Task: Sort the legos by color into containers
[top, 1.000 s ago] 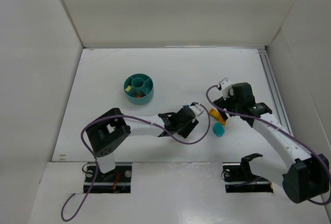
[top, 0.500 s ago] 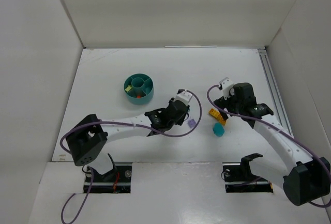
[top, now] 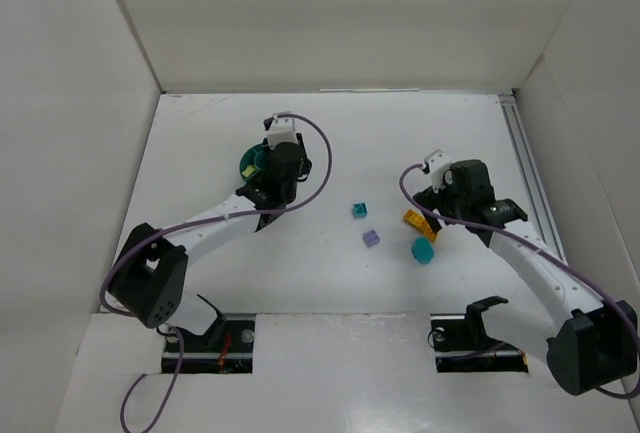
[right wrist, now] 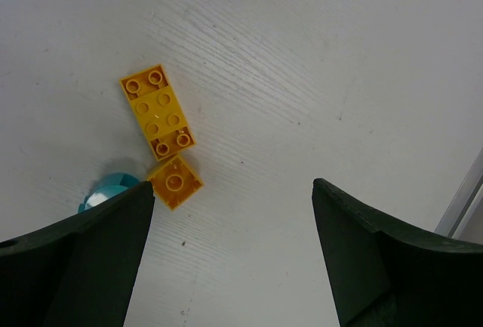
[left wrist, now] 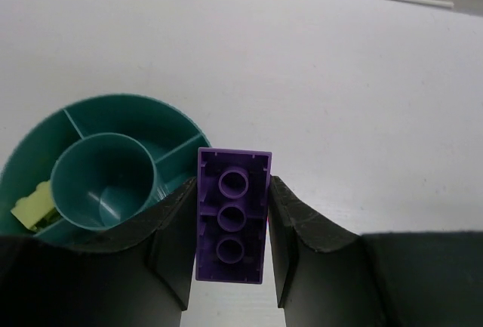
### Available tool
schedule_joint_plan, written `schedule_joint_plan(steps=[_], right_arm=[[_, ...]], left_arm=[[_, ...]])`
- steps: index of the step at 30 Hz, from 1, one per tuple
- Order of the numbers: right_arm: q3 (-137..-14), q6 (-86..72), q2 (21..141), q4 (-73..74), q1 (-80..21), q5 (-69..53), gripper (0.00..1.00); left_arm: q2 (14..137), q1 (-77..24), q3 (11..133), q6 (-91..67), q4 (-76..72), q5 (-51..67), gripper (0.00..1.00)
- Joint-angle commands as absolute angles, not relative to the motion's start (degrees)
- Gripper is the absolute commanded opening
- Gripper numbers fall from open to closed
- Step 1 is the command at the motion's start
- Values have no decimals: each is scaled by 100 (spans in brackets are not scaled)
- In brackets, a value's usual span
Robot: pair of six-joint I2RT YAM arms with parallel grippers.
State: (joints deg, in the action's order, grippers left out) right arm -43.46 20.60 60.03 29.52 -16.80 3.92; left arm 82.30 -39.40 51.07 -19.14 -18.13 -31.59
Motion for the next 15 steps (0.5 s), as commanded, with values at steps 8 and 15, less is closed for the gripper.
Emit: schedule_joint_plan(steps=[8, 15], right_arm=[[-4702, 2030, 6231, 2856, -1521, 562, 90], [-4702, 2083, 6337, 2856, -1468, 562, 90]], left_arm=[[8683, -3595, 5379, -1811, -2241, -3094, 25], [8929, -3595, 5326, -1986, -2241, -3489, 25]])
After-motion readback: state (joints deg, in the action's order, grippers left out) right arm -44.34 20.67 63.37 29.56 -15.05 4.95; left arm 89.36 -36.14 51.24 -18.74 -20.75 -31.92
